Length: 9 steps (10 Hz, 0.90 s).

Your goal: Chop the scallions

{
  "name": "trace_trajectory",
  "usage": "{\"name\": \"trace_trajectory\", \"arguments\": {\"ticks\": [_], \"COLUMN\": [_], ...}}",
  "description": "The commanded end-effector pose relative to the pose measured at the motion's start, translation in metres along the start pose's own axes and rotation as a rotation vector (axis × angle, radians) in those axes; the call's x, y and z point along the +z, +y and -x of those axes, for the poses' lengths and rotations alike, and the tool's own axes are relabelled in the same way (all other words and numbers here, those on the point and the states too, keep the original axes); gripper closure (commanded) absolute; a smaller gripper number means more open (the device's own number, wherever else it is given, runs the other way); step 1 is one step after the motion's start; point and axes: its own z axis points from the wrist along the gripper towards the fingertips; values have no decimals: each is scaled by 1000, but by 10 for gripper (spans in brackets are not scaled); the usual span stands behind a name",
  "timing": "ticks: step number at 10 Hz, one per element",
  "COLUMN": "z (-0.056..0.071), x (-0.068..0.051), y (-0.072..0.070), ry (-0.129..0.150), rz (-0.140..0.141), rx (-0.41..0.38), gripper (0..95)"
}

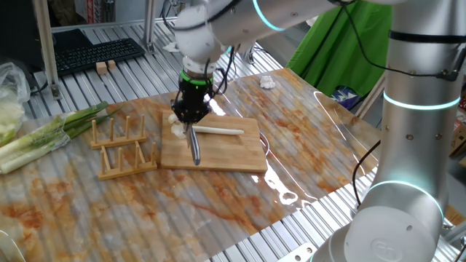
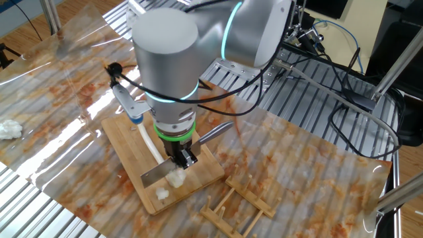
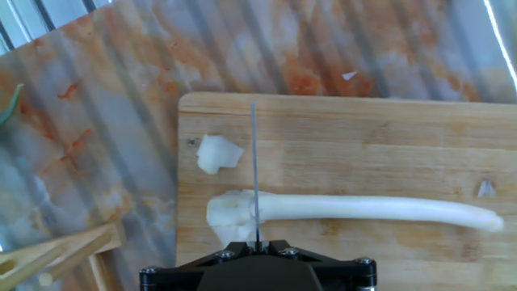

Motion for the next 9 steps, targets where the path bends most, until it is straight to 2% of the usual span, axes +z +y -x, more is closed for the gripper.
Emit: {"name": "trace_trajectory", "arguments": {"ticks": [1,3,9], "z": [-2,-3,6], "x": [-15,-20,-25], "y": [-3,-2,-5], "ry": [18,11,7], "rz": [-12,-30,-32], "rx": [-1,-7,-27], "gripper": [950,950,950]}}
